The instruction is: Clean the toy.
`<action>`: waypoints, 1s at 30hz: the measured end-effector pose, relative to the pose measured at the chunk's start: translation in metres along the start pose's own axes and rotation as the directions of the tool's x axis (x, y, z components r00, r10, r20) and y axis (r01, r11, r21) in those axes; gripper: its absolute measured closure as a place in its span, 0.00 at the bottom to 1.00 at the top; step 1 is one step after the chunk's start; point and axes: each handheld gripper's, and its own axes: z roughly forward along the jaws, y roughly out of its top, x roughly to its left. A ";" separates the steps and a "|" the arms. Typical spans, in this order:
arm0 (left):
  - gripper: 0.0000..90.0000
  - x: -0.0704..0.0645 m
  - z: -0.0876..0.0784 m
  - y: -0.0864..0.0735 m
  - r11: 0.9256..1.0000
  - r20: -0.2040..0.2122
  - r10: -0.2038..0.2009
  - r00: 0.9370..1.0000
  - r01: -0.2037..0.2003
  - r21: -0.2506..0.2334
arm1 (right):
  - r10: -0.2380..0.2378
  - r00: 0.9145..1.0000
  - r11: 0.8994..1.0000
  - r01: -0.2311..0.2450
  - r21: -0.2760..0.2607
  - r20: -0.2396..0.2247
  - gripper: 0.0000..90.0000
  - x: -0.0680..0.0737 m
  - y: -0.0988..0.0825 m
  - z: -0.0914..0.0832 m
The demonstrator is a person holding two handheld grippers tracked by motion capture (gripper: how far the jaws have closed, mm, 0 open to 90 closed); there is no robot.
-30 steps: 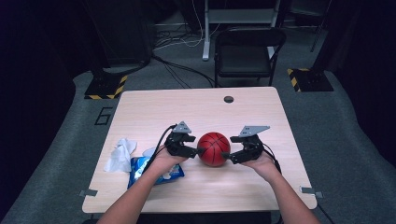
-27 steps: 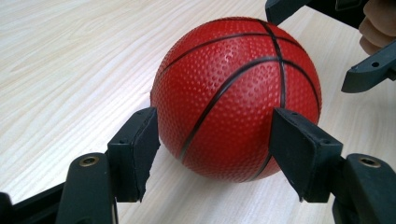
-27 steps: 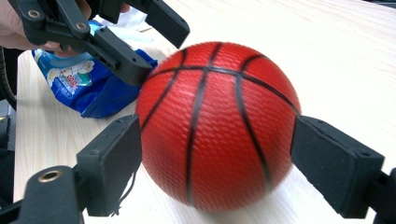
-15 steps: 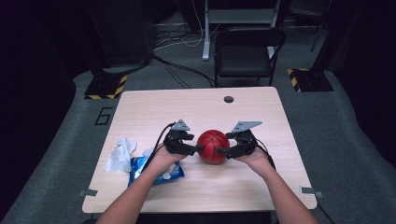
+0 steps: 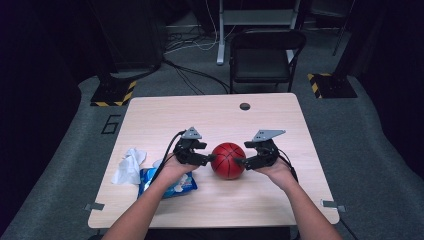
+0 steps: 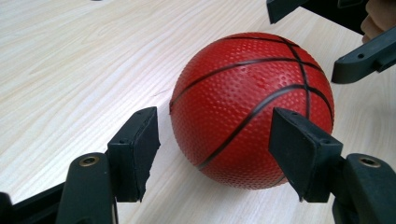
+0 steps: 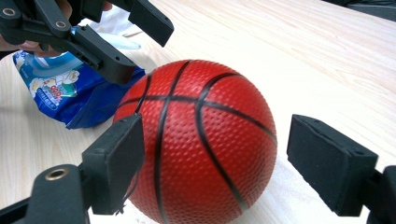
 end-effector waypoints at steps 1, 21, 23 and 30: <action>0.37 0.000 -0.002 0.000 1.000 0.000 0.001 1.000 -0.001 -0.002 | 0.000 1.000 1.000 0.000 -0.004 0.000 0.20 0.001 0.000 -0.002; 0.36 0.026 -0.084 -0.030 0.994 -0.107 -0.054 0.993 0.043 -0.103 | 0.053 0.996 0.996 -0.048 -0.070 0.071 0.21 0.008 -0.014 -0.048; 0.36 0.027 -0.093 -0.034 0.992 -0.132 -0.055 0.990 0.039 -0.117 | 0.063 0.995 0.996 -0.058 -0.074 0.077 0.21 0.008 -0.018 -0.052; 0.36 0.034 -0.119 -0.047 0.984 -0.188 -0.100 0.977 0.069 -0.164 | 0.096 0.990 0.991 -0.085 -0.102 0.106 0.21 0.005 -0.032 -0.066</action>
